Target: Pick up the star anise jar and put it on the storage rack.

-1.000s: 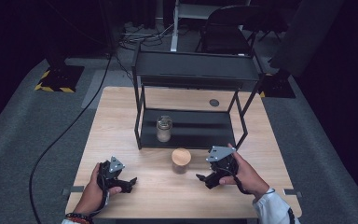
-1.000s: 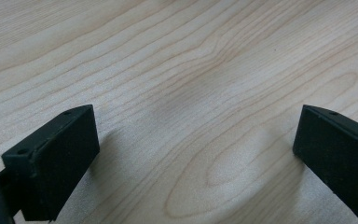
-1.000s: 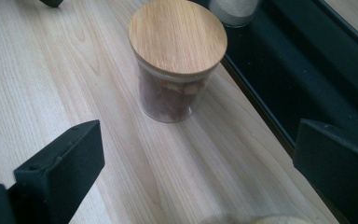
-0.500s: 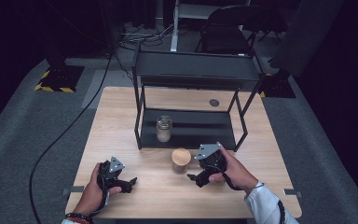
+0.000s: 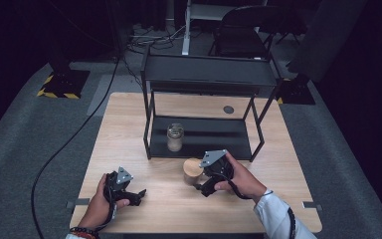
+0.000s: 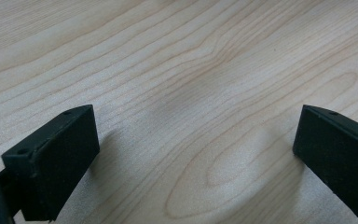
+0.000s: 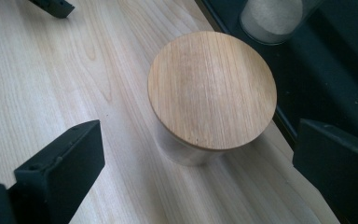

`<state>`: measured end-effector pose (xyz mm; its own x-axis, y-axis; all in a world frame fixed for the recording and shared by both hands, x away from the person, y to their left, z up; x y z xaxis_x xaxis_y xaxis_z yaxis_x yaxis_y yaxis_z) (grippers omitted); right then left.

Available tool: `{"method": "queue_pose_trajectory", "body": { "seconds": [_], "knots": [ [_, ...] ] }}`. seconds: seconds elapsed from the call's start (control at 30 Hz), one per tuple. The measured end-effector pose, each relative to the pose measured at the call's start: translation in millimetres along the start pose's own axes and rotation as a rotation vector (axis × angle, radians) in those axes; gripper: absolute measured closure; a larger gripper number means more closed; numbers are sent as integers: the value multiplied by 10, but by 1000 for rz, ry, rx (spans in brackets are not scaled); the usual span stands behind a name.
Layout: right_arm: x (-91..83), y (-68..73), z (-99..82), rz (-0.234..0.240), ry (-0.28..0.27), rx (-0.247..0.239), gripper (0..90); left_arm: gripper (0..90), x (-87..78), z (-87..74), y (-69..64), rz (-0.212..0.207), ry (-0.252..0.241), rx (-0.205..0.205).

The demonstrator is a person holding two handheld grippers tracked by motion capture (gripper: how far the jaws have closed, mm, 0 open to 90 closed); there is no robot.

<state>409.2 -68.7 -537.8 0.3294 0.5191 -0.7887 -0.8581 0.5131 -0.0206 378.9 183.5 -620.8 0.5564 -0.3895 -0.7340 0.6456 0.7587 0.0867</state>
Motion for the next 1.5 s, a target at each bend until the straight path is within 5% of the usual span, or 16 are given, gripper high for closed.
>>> {"method": "queue_pose_trajectory", "body": {
  "seconds": [0.8, 1.13, 1.5],
  "knots": [
    [205, -18, 90, 0, 48, 28, 37, 0, 0, 0, 0, -1, 0, 1],
    [358, -37, 87, -5, 109, 94, 77, 0, 0, 0, 1, -1, 0, 2],
    [447, -56, 59, 22, 146, 187, 238, 0, 0, 0, 1, -2, 0, 3]
  ]
}}
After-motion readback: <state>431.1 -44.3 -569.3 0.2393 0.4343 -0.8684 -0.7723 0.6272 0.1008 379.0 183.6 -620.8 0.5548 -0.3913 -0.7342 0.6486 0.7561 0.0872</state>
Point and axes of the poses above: each handheld gripper's, and its own axes: x roughly forward along the jaws, z roughly out of its top, y roughly to its left, the point moved 9 cm from there along x, roughly forward along the jaws, and after that the axes turned 8 degrees about x, right-handed, at the moved point
